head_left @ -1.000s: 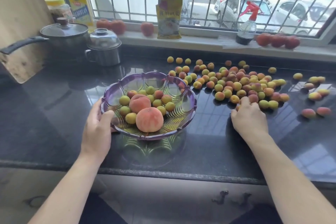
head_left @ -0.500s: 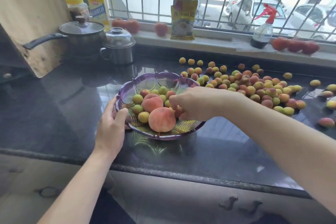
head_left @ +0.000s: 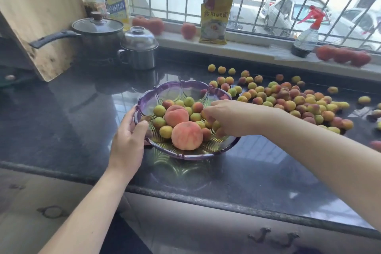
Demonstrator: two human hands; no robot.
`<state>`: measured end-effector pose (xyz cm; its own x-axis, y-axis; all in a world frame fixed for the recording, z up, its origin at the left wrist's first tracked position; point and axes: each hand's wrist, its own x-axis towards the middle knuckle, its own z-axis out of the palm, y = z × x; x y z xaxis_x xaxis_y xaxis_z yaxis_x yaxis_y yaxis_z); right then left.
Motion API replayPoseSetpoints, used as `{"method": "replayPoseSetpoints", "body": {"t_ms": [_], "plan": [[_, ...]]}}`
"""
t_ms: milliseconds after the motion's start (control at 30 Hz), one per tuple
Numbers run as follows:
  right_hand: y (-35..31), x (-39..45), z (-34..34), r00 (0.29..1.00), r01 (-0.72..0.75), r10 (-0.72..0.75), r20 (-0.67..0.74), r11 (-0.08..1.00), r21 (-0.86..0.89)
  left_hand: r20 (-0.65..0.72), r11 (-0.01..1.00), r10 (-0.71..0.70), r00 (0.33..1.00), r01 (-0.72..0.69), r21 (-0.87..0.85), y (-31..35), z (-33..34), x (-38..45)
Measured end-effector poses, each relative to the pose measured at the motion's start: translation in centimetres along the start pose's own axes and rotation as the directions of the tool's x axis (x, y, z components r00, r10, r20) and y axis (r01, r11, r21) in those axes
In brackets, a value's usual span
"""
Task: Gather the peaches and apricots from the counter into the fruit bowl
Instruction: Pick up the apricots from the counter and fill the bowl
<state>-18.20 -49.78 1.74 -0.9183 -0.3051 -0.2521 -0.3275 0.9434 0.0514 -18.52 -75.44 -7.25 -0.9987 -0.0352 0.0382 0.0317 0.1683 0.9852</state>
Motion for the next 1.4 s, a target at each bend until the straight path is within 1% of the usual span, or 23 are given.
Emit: {"method": "replayPoseSetpoints", "body": {"t_ms": [100,167,200,267,300,333,433,567,700,933,967,1000,1033,1067,1100,1133,1167,1200,1233,1267,1300,1333,1400], "plan": [[0.8,-0.4,-0.3,0.998,0.007,-0.004,-0.067,0.999,0.051,0.008,1.000,0.003,1.000,-0.003,-0.004,0.0,0.0,-0.1],[2.6,-0.9,-1.2,0.972,-0.033,0.058,-0.226,0.993,0.112,0.004,1.000,0.005,1.000,-0.005,-0.005,0.0,0.0,0.0],[4.0,-1.3,-1.5,0.927,-0.072,0.139,-0.348,0.977,0.199,0.002,1.000,0.015,1.000,-0.015,-0.006,0.2,0.2,-0.1],[7.1,-1.6,-1.6,0.776,-0.154,0.357,-0.520,0.906,0.393,-0.023,0.999,0.038,0.999,-0.039,-0.011,0.0,0.4,0.0],[8.5,-1.6,-1.1,0.725,-0.213,0.445,-0.526,0.871,0.442,-0.049,0.999,0.051,0.998,-0.052,-0.014,0.1,0.5,0.0],[9.7,-1.3,-0.3,0.710,-0.289,0.509,-0.487,0.841,0.457,-0.082,0.997,0.071,0.994,-0.072,-0.012,0.0,0.6,0.0],[11.5,0.5,3.1,0.761,-0.430,0.562,-0.324,0.811,0.397,-0.235,0.985,0.067,0.970,-0.103,-0.142,-0.4,0.5,-0.3],[10.9,3.1,5.9,0.781,-0.447,0.529,-0.332,0.845,0.294,-0.366,0.959,0.010,0.931,-0.113,-0.260,-0.7,0.3,-0.2],[10.3,5.1,6.8,0.802,-0.470,0.494,-0.336,0.869,0.154,-0.377,0.959,-0.004,0.926,-0.104,-0.265,-1.2,0.0,0.4],[11.9,4.6,7.1,0.774,-0.442,0.447,-0.449,0.888,0.123,-0.372,0.961,-0.014,0.928,-0.090,-0.263,-1.6,0.0,0.6],[12.0,4.4,7.0,0.767,-0.443,0.455,-0.452,0.886,0.140,-0.372,0.962,-0.016,0.928,-0.087,-0.260,-1.8,0.0,0.7],[12.1,4.1,6.8,0.742,-0.434,0.499,-0.448,0.867,0.245,-0.370,0.961,-0.015,0.929,-0.088,-0.261,-1.8,0.1,0.8],[12.0,3.9,6.4,0.704,-0.406,0.576,-0.414,0.806,0.431,-0.371,0.961,-0.017,0.928,-0.087,-0.263,-1.8,0.1,0.8],[11.8,3.7,5.8,0.666,-0.334,0.665,-0.338,0.671,0.662,-0.369,0.958,-0.020,0.929,-0.087,-0.272,-1.8,0.1,0.8],[11.6,3.5,5.3,0.653,-0.235,0.724,-0.222,0.473,0.849,-0.366,0.957,-0.026,0.930,-0.083,-0.279,-1.8,0.1,0.8],[11.3,3.6,4.9,0.656,-0.168,0.745,-0.118,0.297,0.940,-0.357,0.956,-0.026,0.934,-0.081,-0.281,-1.8,0.1,0.8],[10.9,3.7,4.7,0.663,-0.172,0.747,-0.058,0.227,0.958,-0.348,0.957,-0.030,0.937,-0.073,-0.279,-1.7,0.2,0.8],[10.3,3.9,4.5,0.667,-0.227,0.743,-0.058,0.277,0.934,-0.336,0.959,-0.029,0.941,-0.068,-0.274,-1.7,0.2,0.9],[9.8,4.1,4.5,0.672,-0.303,0.728,-0.136,0.437,0.847,-0.327,0.960,-0.031,0.945,-0.064,-0.274,-1.6,0.2,0.9],[9.3,4.3,4.6,0.687,-0.372,0.680,-0.257,0.632,0.679,-0.323,0.959,-0.029,0.946,-0.064,-0.275,-1.6,0.2,0.9],[8.8,4.5,4.7,0.715,-0.400,0.599,-0.362,0.774,0.490,-0.323,0.959,-0.030,0.946,-0.064,-0.277,-1.6,0.2,0.9],[8.6,4.7,5.1,0.756,-0.392,0.505,-0.416,0.858,0.331,-0.324,0.958,-0.033,0.946,-0.062,-0.279,-1.6,0.1,0.9],[8.2,5.2,5.9,0.835,-0.376,0.414,-0.363,0.910,0.173,-0.315,0.959,-0.040,0.948,-0.052,-0.279,-1.4,0.1,0.7]]}}
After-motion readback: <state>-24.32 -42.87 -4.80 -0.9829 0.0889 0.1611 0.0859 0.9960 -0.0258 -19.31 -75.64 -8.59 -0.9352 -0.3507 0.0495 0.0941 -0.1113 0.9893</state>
